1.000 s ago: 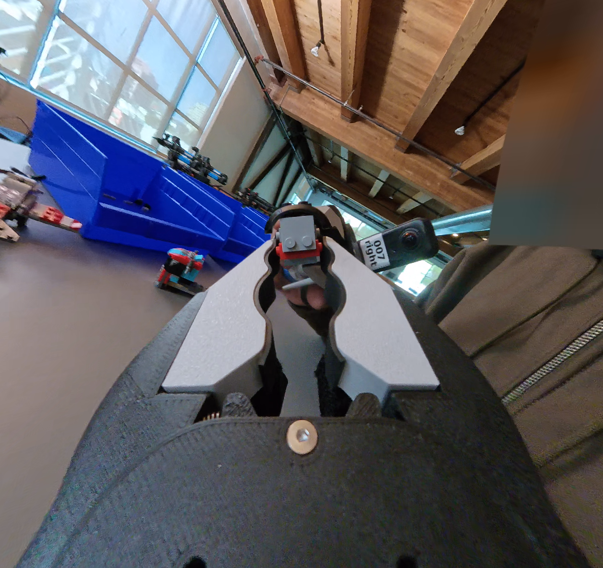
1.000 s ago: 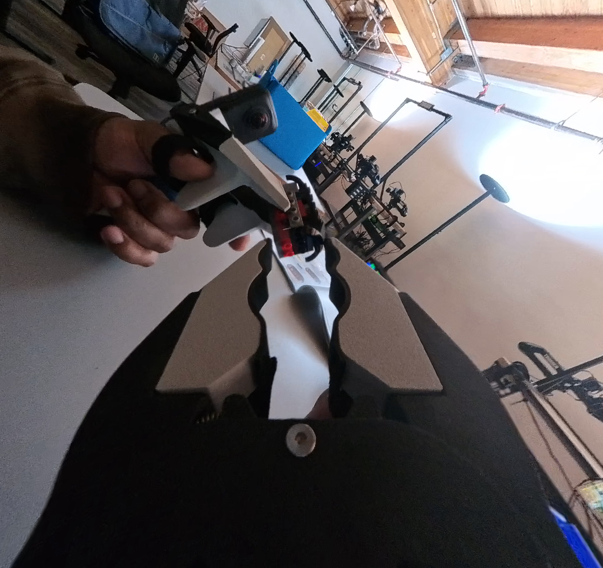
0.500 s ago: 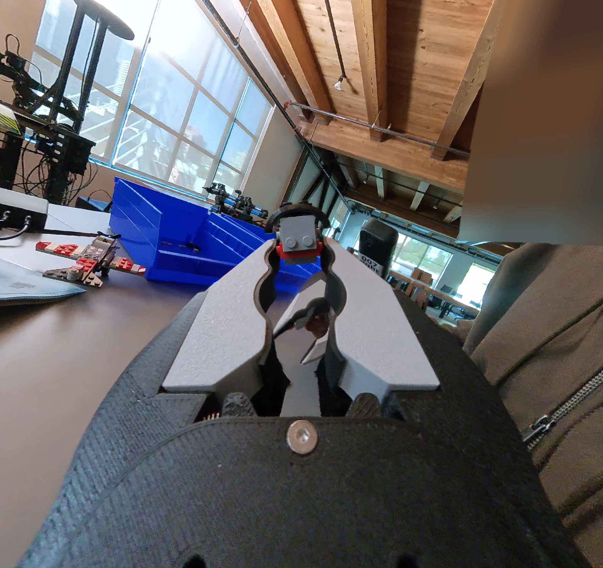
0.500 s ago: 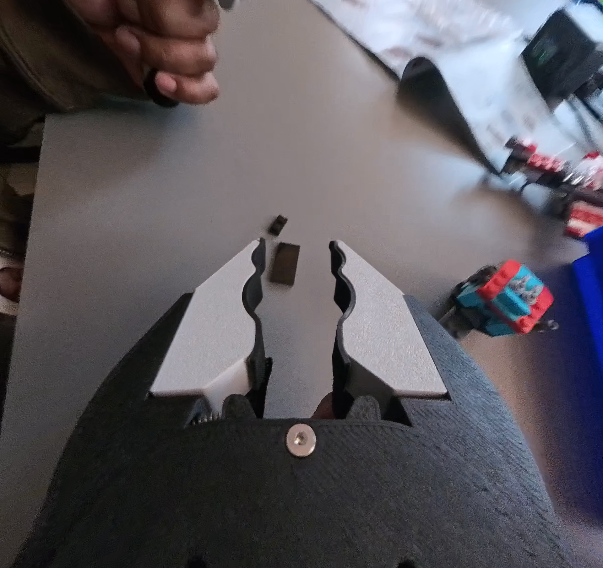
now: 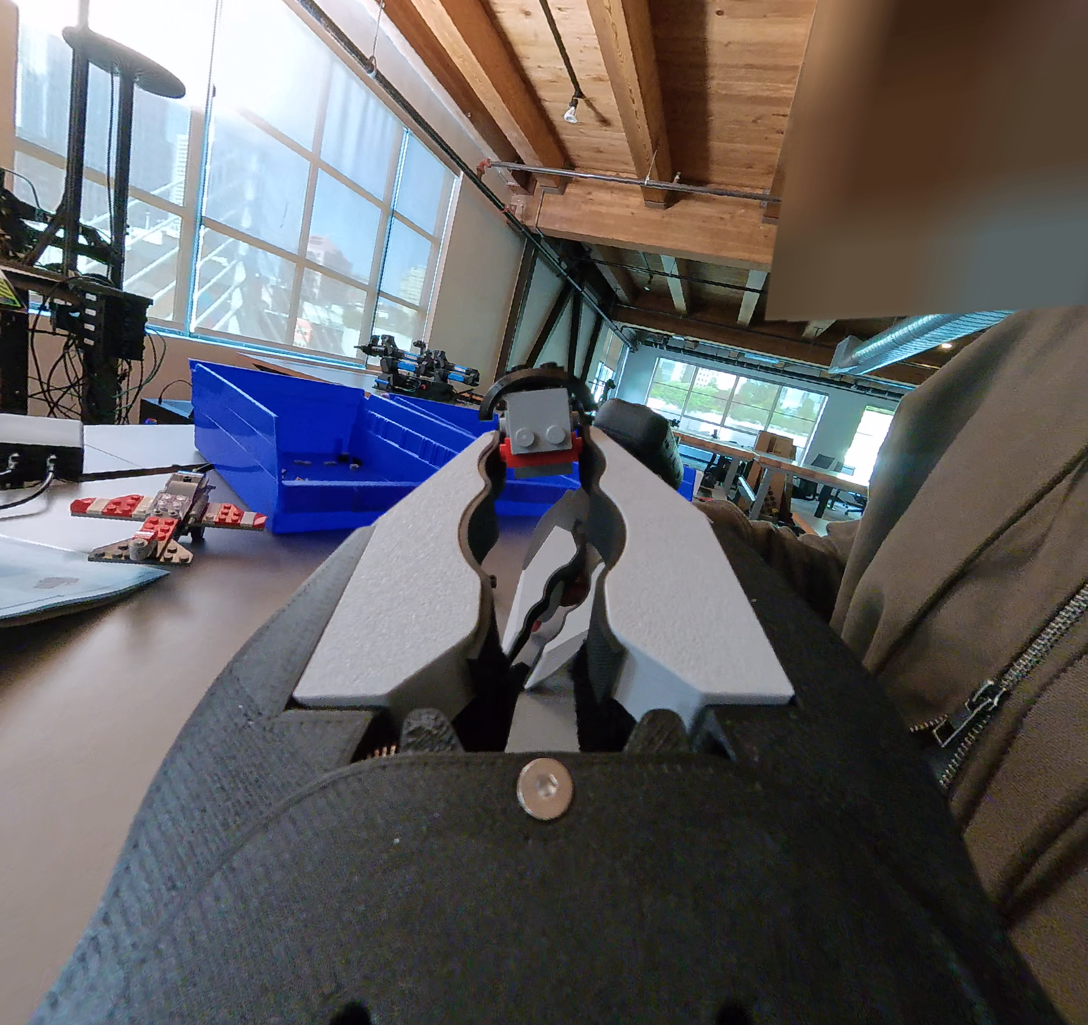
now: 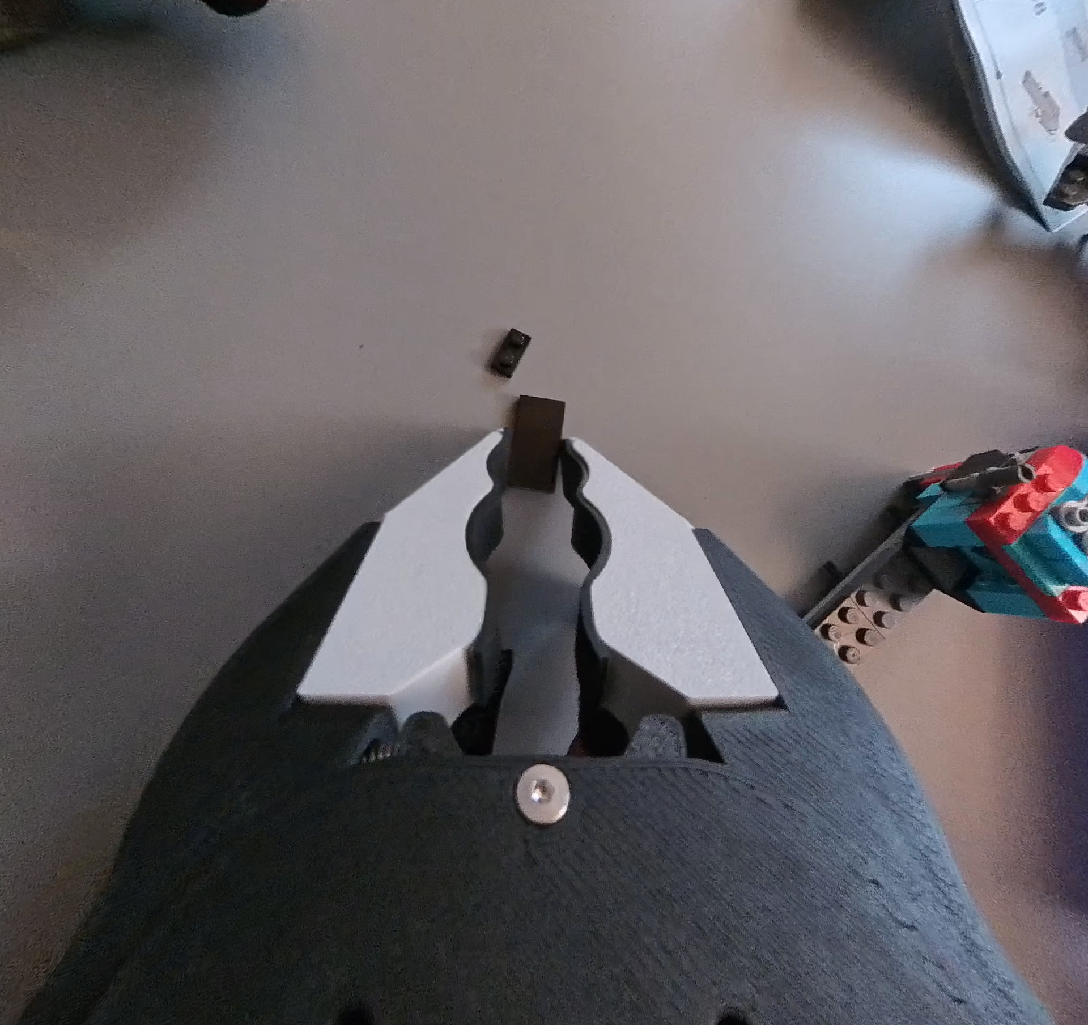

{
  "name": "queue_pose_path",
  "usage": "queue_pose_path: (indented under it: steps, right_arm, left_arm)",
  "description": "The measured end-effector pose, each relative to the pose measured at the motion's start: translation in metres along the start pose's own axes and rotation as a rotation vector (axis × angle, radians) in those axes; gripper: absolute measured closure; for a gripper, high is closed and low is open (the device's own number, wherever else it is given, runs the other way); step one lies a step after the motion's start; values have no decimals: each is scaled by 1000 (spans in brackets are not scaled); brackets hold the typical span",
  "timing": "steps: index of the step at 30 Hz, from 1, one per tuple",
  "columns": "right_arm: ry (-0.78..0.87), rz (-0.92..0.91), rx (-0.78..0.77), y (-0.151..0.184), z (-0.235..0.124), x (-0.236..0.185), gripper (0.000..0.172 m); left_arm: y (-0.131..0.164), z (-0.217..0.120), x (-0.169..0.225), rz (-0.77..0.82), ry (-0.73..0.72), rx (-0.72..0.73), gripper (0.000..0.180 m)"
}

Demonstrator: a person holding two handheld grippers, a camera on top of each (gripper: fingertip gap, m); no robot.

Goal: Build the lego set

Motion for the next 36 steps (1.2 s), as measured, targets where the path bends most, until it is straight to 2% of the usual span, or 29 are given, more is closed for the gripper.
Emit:
queue_pose_path:
  steps: [6, 11, 14, 18, 22, 24, 30, 36]
  right_arm:
    - [-16, -2, 63, -3, -5, 9, 155]
    - [-35, -4, 197, -18, -36, 30, 155]
    - [3, -63, 229, -40, -68, 51, 155]
    - [70, -158, 315, -84, -117, 78, 155]
    - [44, -196, 428, -116, -146, 90, 155]
    - [-12, -209, 463, -127, -146, 89, 155]
    - [-171, -213, 465, -153, -121, 88, 155]
    - [-205, -220, 397, -159, -99, 84, 155]
  left_arm:
    - [1, 6, -5, -3, 37, -14, 156]
    - [-1, 17, -17, -14, 99, -50, 156]
    - [-17, 32, -33, 0, 120, -102, 155]
    - [-41, 56, -55, 90, 170, -52, 155]
    - [-32, 68, -71, 157, 186, 40, 155]
    - [-24, 69, -72, 124, 201, 66, 155]
    - [-14, 61, -68, 130, 224, 26, 155]
    - [-16, 60, -68, 132, 242, 26, 155]
Point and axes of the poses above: each gripper's, where its closed fingertips meet, z out along the fingers, y out of its underside, x = y × z across the jaws, the point moved 10 cm from there along -z, back along the fingers, and after that the axes turned 6 degrees about -x, right-handed, at the moved point
